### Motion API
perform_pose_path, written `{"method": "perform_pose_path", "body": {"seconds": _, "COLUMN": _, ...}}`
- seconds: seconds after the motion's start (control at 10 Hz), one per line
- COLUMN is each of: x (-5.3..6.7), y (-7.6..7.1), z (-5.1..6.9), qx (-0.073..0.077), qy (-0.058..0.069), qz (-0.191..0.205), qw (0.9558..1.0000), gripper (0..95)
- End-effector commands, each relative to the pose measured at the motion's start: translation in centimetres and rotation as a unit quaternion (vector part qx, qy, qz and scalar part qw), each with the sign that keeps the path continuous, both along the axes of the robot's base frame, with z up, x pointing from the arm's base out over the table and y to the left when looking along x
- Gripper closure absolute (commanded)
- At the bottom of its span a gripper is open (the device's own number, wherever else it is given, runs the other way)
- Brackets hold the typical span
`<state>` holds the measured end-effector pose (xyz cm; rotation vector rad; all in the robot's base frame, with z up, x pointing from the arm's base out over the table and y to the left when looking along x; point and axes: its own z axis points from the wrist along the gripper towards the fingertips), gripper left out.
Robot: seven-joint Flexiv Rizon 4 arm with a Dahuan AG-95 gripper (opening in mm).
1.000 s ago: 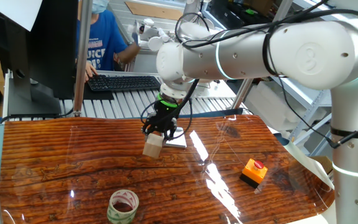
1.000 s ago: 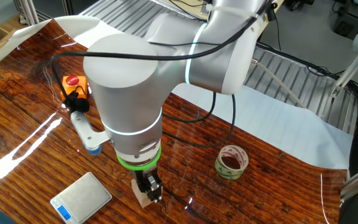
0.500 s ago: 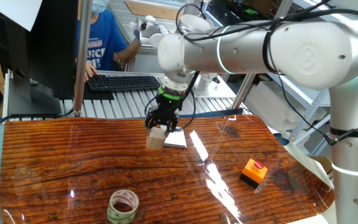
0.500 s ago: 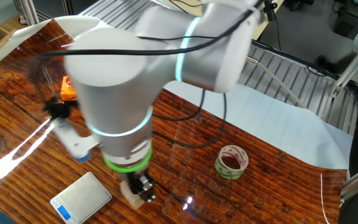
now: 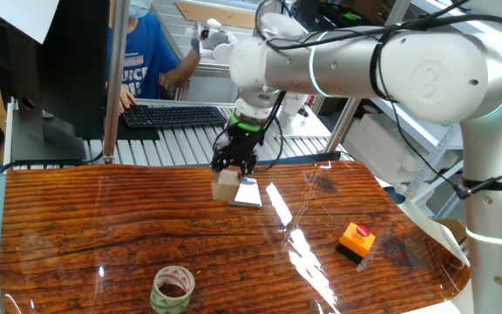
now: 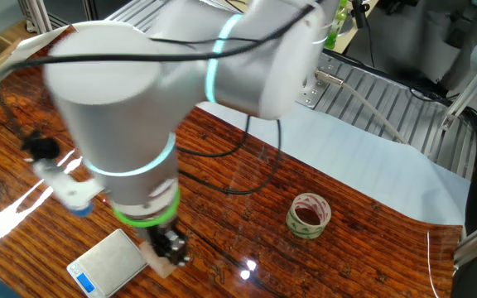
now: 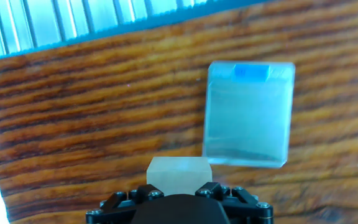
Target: Place the block on the scale
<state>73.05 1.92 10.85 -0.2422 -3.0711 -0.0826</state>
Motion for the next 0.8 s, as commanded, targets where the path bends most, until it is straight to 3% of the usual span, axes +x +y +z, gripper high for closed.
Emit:
{"method": "perform_pose_path", "body": {"seconds": 0.1, "x": 0.8, "y": -1.3, "z": 0.1, "qx": -0.001, "qy": 0.005, "qz": 0.007, "qw": 1.0000, "gripper": 95.0}}
{"method": "perform_pose_path", "body": {"seconds": 0.2, "x": 0.9, "y": -1.8, "z": 0.1, "qx": -0.004, "qy": 0.009, "qz": 0.007, "qw": 0.9999, "gripper": 95.0}}
{"method": "perform_pose_path", "body": {"seconds": 0.4, "x": 0.8, "y": -3.0, "z": -0.3, "qx": -0.022, "qy": 0.013, "qz": -0.001, "qw": 0.9997, "gripper": 95.0}}
{"method": "perform_pose_path", "body": {"seconds": 0.8, "x": 1.0, "y": -4.6, "z": -0.5, "qx": -0.025, "qy": 0.014, "qz": -0.028, "qw": 0.9992, "gripper": 95.0}}
